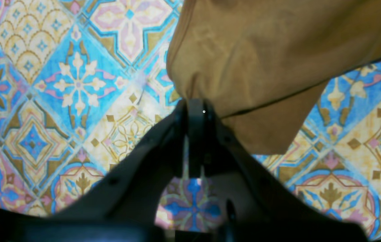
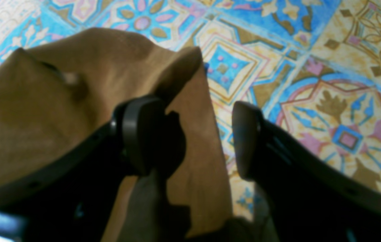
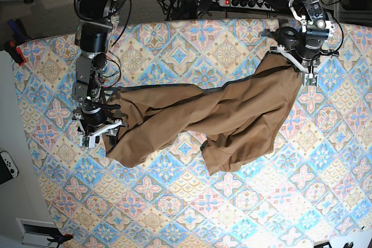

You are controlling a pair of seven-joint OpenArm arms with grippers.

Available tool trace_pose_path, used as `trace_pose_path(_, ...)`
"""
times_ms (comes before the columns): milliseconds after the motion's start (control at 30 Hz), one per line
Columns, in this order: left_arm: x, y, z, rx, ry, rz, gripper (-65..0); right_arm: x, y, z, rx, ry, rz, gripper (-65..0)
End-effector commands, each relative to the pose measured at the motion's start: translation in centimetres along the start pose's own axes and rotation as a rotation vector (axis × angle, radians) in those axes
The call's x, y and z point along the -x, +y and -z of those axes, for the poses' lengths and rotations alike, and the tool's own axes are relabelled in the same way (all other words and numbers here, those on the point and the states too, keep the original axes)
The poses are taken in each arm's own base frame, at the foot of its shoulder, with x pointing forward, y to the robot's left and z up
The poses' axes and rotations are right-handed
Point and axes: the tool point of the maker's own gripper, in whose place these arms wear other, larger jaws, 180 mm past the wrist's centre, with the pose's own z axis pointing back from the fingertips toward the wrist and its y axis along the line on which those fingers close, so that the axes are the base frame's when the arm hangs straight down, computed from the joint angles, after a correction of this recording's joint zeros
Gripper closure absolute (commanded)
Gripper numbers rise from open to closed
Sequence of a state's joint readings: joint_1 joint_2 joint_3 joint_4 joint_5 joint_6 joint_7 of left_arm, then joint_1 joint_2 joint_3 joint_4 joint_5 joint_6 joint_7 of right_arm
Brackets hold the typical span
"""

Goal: Layout the t-shirt on the table in an organized manner, then fold the t-shirt properly
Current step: 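Hold the t-shirt taut with both grippers and adjust the right grip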

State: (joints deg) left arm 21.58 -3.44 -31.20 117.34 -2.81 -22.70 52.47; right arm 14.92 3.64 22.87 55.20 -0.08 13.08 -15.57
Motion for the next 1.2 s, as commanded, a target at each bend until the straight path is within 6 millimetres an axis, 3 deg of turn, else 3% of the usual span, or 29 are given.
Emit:
trace_pose_path(0, -0.7, 0.0, -0.3, -0.006, -0.031, -0.002, 0.0, -3.6, 0.3, 0.5, -0.01, -0.088, -0.007, -34.6)
trace_pose_path(300, -0.7, -0.3, -0.2, 0.002, -0.03, -0.006, 0.0, -6.7, 0.7, 1.1, -0.019, -0.135, -0.008, -34.6)
trace_pose_path(533, -0.7, -0.3, -0.2, 0.003, -0.03, -0.006, 0.0, -6.4, 1.0, 1.2, -0.023, -0.13, -0.007, -34.6)
trace_pose_path(767, -0.7, -0.4, -0.2, 0.006, -0.032, -0.009, 0.0, -6.0, 4.5, 1.7, -0.097, -0.115, -0.064, -34.6)
trace_pose_path(1167, -0.6, -0.3, -0.2, 0.003, -0.03, -0.007, 0.0, -5.9, 4.8, 1.7, -0.1, -0.119, -0.055, -34.6)
